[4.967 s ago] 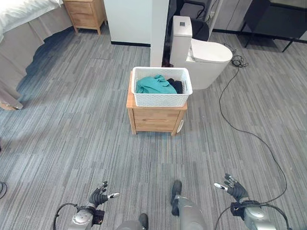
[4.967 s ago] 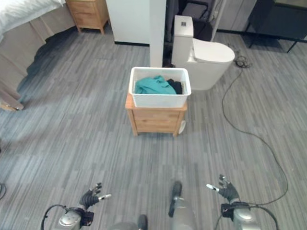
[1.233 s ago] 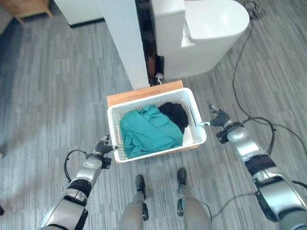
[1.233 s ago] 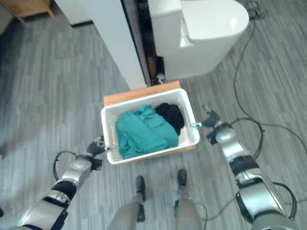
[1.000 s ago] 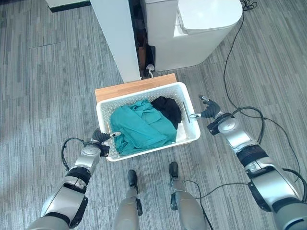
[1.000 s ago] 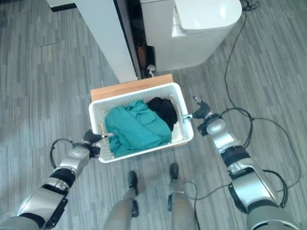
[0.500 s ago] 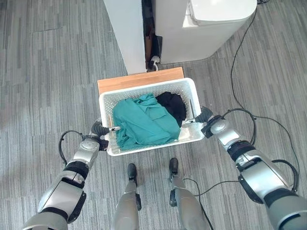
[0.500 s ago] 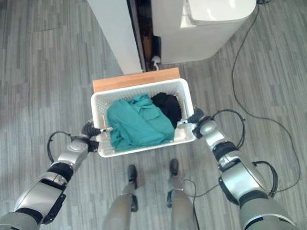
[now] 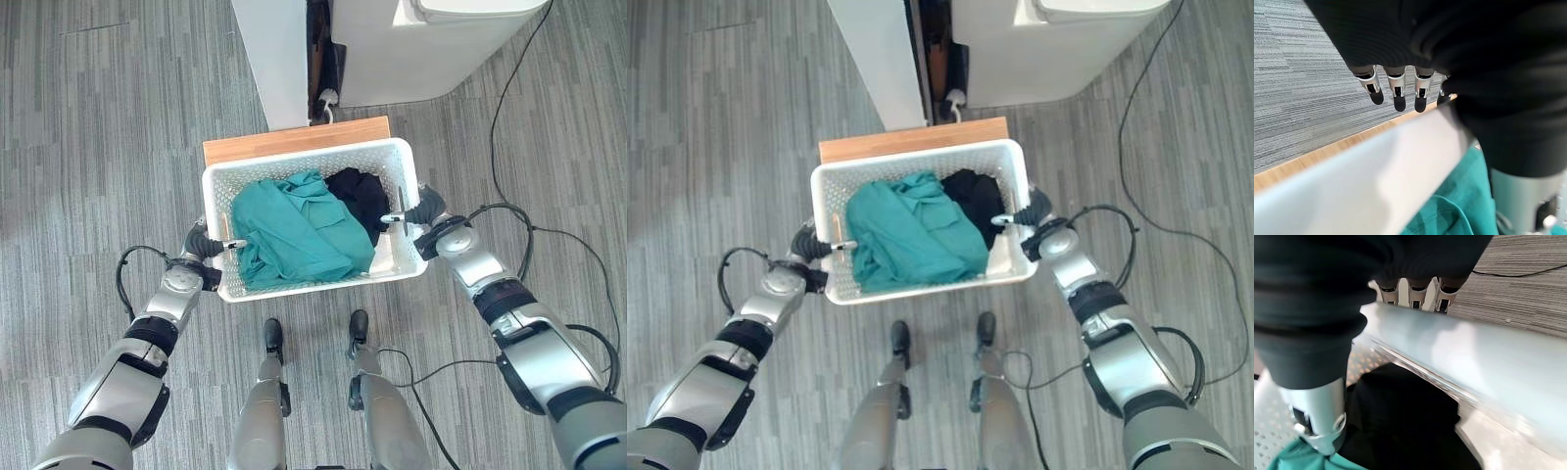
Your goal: Grab the laundry basket,head to the washer,open it,put in the laundry and shut it.
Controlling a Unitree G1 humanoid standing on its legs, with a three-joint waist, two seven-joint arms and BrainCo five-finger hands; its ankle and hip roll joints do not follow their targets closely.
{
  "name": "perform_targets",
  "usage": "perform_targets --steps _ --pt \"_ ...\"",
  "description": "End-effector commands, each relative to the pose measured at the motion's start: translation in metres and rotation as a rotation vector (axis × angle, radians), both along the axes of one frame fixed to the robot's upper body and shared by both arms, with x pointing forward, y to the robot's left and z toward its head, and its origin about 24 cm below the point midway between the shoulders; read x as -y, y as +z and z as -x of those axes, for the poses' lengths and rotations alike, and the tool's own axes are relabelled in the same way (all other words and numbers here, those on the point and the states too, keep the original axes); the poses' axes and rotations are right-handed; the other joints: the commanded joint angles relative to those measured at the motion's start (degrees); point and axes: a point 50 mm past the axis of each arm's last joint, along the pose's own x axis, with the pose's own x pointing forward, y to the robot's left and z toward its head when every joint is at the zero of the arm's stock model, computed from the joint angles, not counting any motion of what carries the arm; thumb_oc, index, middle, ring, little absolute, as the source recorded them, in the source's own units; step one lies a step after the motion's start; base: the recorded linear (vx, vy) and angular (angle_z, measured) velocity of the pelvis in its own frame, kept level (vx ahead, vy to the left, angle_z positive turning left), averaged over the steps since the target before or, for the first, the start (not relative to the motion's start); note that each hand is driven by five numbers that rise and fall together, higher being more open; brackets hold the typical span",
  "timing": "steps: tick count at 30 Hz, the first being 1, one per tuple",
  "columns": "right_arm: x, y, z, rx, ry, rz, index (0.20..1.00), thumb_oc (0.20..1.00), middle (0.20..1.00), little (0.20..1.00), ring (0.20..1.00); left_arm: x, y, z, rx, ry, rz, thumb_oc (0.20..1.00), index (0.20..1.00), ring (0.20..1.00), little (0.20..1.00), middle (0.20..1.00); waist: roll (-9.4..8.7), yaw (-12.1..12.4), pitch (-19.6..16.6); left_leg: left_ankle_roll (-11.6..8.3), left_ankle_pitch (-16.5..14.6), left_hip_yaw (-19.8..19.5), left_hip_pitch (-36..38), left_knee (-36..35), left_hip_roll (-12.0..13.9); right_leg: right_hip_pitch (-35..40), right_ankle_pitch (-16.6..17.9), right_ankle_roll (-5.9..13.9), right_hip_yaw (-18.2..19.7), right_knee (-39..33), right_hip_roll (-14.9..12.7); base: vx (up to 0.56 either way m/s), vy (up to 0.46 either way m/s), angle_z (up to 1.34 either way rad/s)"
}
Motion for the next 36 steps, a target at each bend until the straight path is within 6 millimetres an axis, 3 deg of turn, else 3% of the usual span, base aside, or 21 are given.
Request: perform_targets --steps 1,12,18,19,20,21,26,33,36 --pt "0.003 0.015 -0.003 0.095 -0.029 -0.052 1.000 1.000 1.000 1.000 1.000 0.002 0.000 -0.007 -0.023 0.034 -0.075 1.000 1.000 1.000 1.000 1.000 -0.79 0.53 -1.78 0.17 -0.71 -3.18 0.49 0.12 -0.65 2.62 -2.14 7.51 2.56 -0.03 -6.78 0.00 0.000 0.00" --pt "-0.002 -0.016 -0.006 -0.080 -0.033 -0.045 1.000 1.000 1.000 1.000 1.000 0.017 -0.006 -0.012 -0.074 0.002 -0.096 1.000 1.000 1.000 1.000 1.000 -1.03 0.59 -1.05 0.10 0.02 -3.65 -0.76 0.12 -0.80 1.41 -1.59 7.37 2.71 -0.03 -6.64 0.00 0.000 0.00" --pt "-0.010 0.016 -0.011 0.061 -0.025 -0.097 1.000 1.000 1.000 1.000 1.000 0.027 0.013 -0.019 0.023 -0.006 -0.040 1.000 1.000 1.000 1.000 1.000 -0.84 0.69 0.68 -0.15 0.91 -3.95 -4.25 0.12 -1.17 -1.80 -0.55 7.45 2.90 -0.03 -6.52 -0.05 -0.002 0.00" --pt "-0.013 0.024 -0.011 0.107 -0.021 -0.115 1.000 1.000 1.000 1.000 1.000 0.029 0.014 -0.019 0.028 -0.009 -0.034 0.592 0.592 0.592 0.592 0.592 -0.74 0.65 0.91 -0.16 1.00 -4.00 -4.68 0.12 -1.19 -2.19 -0.48 7.50 2.91 -0.03 -6.57 0.00 0.000 0.00" --pt "-0.006 0.024 -0.010 0.120 -0.049 -0.122 0.545 0.545 0.545 0.545 0.545 0.033 0.014 -0.020 0.034 -0.016 -0.035 0.200 0.200 0.200 0.200 0.200 -0.52 0.69 0.90 -0.14 1.06 -4.08 -5.19 0.12 -1.24 -2.66 -0.46 7.56 2.95 -0.03 -6.66 0.00 0.000 0.00" --pt "-0.006 0.027 -0.010 0.143 -0.054 -0.131 0.200 0.200 0.200 0.200 0.200 0.035 0.016 -0.020 0.046 -0.023 -0.035 0.200 0.200 0.200 0.200 0.200 -0.31 0.66 0.92 -0.12 1.06 -4.08 -5.40 0.12 -1.33 -2.79 -0.39 7.60 2.91 -0.03 -6.76 0.00 0.000 0.00" --pt "-0.007 0.026 -0.003 0.185 -0.043 -0.131 0.200 0.200 0.200 0.200 0.200 0.042 0.012 -0.018 0.055 -0.040 -0.019 0.200 0.200 0.200 0.200 0.200 -0.01 0.46 0.62 0.12 0.74 -4.21 -5.14 0.12 -1.55 -2.64 -0.57 7.74 2.95 -0.03 -7.06 0.00 0.000 0.00" --pt "-0.007 -0.003 0.014 0.164 -0.036 -0.233 0.200 0.200 0.200 0.200 0.200 0.049 -0.005 -0.005 0.050 -0.059 0.047 0.200 0.200 0.200 0.200 0.200 0.44 0.36 -0.71 0.40 -0.20 -3.95 -2.52 0.12 -1.70 -0.19 -1.37 7.61 2.96 -0.02 -7.42 0.01 0.002 0.00" --pt "-0.005 -0.024 0.024 0.127 -0.050 -0.315 0.200 0.200 0.200 0.200 0.200 0.053 -0.016 0.004 0.042 -0.063 0.098 0.200 0.200 0.200 0.200 0.200 0.64 0.41 -1.28 0.62 -0.78 -3.77 -0.66 0.12 -1.63 1.25 -2.06 7.43 3.09 0.43 -7.47 0.01 0.000 -0.01"
